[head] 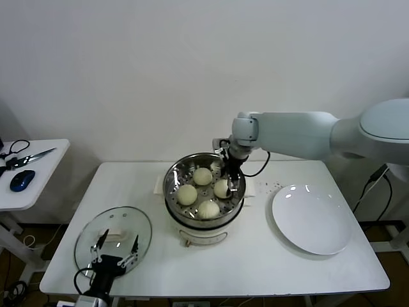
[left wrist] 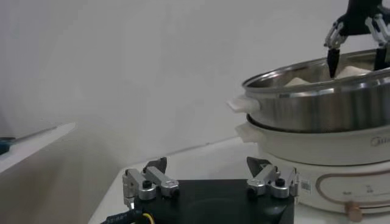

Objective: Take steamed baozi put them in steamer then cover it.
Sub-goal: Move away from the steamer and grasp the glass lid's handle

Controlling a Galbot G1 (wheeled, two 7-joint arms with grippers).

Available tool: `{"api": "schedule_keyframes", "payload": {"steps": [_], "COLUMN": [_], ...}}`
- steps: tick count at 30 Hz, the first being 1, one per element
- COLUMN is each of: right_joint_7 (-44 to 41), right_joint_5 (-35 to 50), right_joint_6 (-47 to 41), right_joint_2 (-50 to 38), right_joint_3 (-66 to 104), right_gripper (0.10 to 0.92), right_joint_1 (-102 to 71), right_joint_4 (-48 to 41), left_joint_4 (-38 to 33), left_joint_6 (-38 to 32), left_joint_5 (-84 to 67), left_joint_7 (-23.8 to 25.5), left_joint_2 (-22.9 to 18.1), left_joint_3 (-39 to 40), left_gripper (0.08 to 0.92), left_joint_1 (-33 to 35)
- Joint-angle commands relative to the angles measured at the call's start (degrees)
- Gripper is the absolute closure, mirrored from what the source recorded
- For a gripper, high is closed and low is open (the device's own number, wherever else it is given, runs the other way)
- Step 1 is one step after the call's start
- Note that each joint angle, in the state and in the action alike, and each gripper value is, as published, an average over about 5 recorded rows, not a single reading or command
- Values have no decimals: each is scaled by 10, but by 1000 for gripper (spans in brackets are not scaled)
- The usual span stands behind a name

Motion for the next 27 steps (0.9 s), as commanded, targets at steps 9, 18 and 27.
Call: {"api": "schedule_keyframes", "payload": {"steps": [9, 18, 27], "right_joint_7": [-3, 251, 391], "right_joint_5": [5, 24, -21], "right_joint_6": [62, 246, 305], "right_joint_2": [-108, -288, -451], "right_joint_3": [56, 113, 436], "right_gripper": [203, 203, 203], "right_joint_1": [45, -11, -324], "right_joint_4": [42, 142, 218], "left_joint_4": [-5, -4, -8], "left_joint_6": [3, 10, 26], "left_joint_5": [6, 17, 63], "left_joint_7": [0, 0, 11], "left_joint_2": [-1, -4, -24], "left_joint_3": [-1, -9, -22], "left_gripper": [177, 177, 177], "left_joint_1": [0, -19, -44]}}
